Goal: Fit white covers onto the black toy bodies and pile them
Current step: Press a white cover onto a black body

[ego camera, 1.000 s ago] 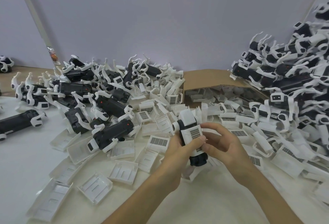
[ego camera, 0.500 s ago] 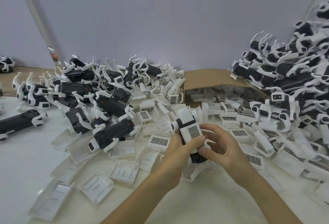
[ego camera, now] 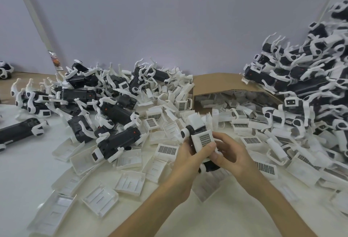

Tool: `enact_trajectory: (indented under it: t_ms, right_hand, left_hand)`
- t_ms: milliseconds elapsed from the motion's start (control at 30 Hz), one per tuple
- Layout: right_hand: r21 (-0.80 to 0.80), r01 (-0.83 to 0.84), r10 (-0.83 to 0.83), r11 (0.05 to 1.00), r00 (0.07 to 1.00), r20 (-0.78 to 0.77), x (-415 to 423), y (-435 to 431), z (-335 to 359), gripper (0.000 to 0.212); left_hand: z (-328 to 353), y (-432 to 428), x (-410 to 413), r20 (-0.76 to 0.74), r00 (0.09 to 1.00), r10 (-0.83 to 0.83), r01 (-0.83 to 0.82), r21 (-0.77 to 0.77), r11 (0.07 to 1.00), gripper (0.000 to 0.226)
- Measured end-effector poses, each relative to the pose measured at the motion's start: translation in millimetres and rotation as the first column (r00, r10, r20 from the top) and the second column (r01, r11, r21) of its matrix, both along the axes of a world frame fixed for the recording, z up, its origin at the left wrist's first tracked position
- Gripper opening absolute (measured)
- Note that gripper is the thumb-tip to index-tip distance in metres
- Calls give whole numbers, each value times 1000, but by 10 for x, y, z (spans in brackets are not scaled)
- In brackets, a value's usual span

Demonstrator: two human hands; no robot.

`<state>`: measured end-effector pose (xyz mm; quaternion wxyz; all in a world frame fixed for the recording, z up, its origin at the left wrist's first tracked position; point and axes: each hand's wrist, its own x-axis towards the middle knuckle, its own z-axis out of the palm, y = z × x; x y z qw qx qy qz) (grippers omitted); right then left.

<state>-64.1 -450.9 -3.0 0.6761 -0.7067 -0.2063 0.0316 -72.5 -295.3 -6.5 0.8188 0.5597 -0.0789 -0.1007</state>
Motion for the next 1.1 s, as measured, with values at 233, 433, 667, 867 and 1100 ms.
enact_trajectory:
  t_ms: [233,433,667,867,1100]
  right_hand:
    - [10,32,-33,999,999,32,1,2,-9,40]
    - [-7,66,-66,998,996,53,-7,6,7,39]
    - [-34,53,-53,998,999,5,-16,-29,28,45]
    - [-20,144,-143,989,987,73,-40,12,40,35]
    - [12,155,-156,988,984,88,-56,14,55,40]
  left_hand:
    - [-10,-11,5,-27,998,63,-63,15,998,37]
    - [-4,3,4,-38,998,45,-46,-12,999,41]
    - [0,22,-9,-29,999,14,-15,-19,1000,41]
    - [11,-14,-24,27,998,55,-56,47,997,26]
    - [40,0,-39,56,997,44,-47,54,997,23]
